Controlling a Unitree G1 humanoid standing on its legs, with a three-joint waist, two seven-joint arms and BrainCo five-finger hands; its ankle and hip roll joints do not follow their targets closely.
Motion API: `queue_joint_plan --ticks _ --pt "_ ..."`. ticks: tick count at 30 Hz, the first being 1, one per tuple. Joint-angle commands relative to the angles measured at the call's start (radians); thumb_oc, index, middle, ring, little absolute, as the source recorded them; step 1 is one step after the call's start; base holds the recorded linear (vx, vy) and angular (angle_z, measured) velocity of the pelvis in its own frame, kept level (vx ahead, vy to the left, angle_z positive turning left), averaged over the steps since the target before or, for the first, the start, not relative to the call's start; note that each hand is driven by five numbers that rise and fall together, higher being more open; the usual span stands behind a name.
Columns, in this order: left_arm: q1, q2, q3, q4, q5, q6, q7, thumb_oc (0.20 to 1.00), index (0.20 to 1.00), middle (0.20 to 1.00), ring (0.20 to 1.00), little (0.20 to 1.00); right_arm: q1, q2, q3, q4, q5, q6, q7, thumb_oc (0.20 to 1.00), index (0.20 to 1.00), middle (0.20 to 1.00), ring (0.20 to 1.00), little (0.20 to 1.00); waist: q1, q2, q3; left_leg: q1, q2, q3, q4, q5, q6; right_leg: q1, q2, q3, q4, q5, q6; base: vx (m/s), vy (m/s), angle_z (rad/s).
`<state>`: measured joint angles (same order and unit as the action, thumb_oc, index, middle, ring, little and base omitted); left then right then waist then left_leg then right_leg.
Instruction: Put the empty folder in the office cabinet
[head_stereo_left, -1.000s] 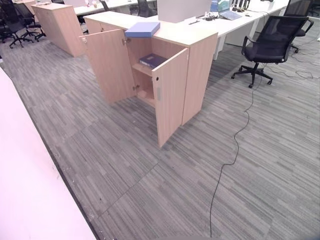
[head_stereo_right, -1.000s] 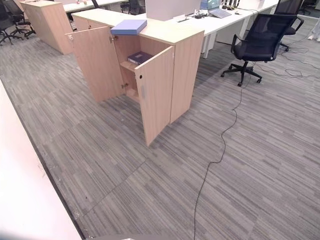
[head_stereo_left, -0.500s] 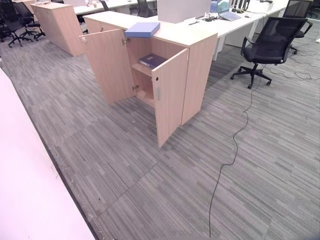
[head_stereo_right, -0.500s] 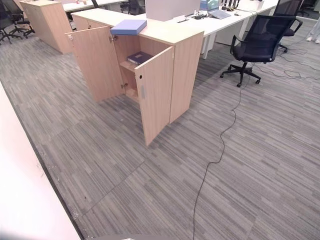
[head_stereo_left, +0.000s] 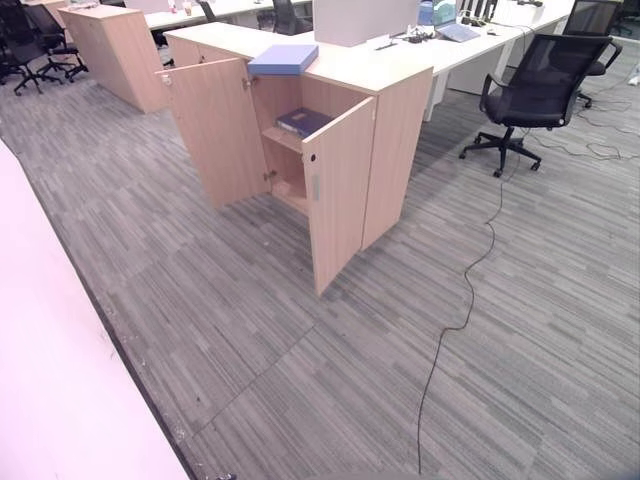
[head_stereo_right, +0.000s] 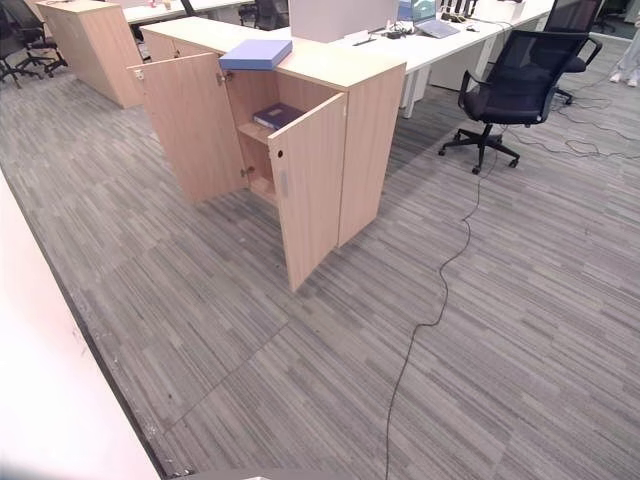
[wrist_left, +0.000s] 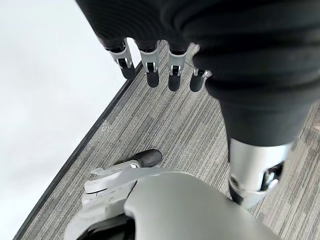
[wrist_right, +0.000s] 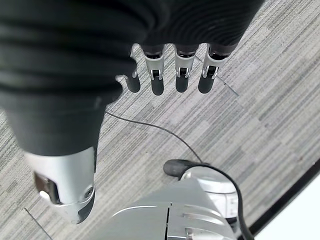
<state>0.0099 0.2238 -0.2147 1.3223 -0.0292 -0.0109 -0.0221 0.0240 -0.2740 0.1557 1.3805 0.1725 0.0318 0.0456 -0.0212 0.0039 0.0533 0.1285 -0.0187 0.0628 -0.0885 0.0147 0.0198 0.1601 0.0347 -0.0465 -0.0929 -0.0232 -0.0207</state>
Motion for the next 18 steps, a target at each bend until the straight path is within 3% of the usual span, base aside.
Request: queue_joint_plan --ticks 1,18 --pt "-0.033 -0.01 -0.018 0.043 0.047 -0.014 -0.012 1.0 1.0 1.0 1.0 1.0 -0.038 0.003 0.046 0.05 -0.022 -0.011 0.008 1.0 1.0 1.0 1.0 1.0 -0.017 -0.016 -0.016 0.01 0.008 -0.042 0.001 -0.073 -0.013 -0.003 -0.043 -0.023 0.006 -0.021 0.088 0.0 0.0 0.0" --pt "-0.039 -0.003 -0.026 0.023 0.047 -0.019 -0.003 1.0 1.0 1.0 1.0 1.0 -0.037 0.001 0.064 0.038 -0.027 -0.018 0.018 1.0 1.0 1.0 1.0 1.0 -0.018 -0.017 -0.006 0.013 0.011 -0.05 0.001 -0.075 -0.015 -0.002 -0.043 -0.032 0.018 -0.027 0.083 0.0 -0.014 0.0"
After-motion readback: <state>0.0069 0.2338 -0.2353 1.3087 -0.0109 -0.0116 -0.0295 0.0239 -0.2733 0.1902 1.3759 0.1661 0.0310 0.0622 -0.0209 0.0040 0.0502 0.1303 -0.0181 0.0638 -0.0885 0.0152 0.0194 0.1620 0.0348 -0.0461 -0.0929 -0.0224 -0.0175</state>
